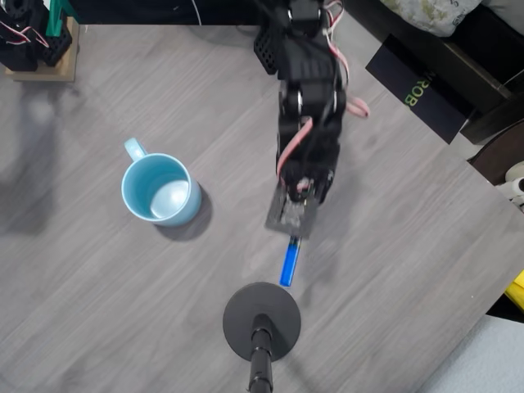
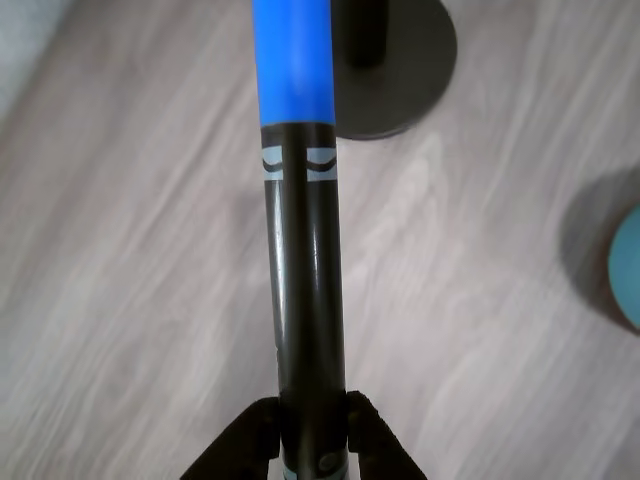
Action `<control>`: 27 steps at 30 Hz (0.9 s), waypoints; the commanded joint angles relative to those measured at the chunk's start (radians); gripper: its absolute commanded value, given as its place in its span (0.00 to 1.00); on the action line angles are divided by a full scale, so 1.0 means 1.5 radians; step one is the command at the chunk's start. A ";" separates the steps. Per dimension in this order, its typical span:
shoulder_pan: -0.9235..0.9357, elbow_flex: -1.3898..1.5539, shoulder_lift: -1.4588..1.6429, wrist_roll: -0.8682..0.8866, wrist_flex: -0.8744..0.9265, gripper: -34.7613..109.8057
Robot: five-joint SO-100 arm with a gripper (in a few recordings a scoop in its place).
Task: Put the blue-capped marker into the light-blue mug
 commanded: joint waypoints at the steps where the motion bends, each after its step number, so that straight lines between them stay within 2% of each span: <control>1: 0.026 -0.009 0.122 0.006 0.027 0.24; 6: 0.091 -0.003 0.217 -0.013 0.044 0.24; 10: 0.159 0.052 0.288 -0.043 0.002 0.24; 17: 0.250 0.543 0.623 -0.160 -0.362 0.24; 27: 0.343 0.806 0.695 -0.222 -0.660 0.24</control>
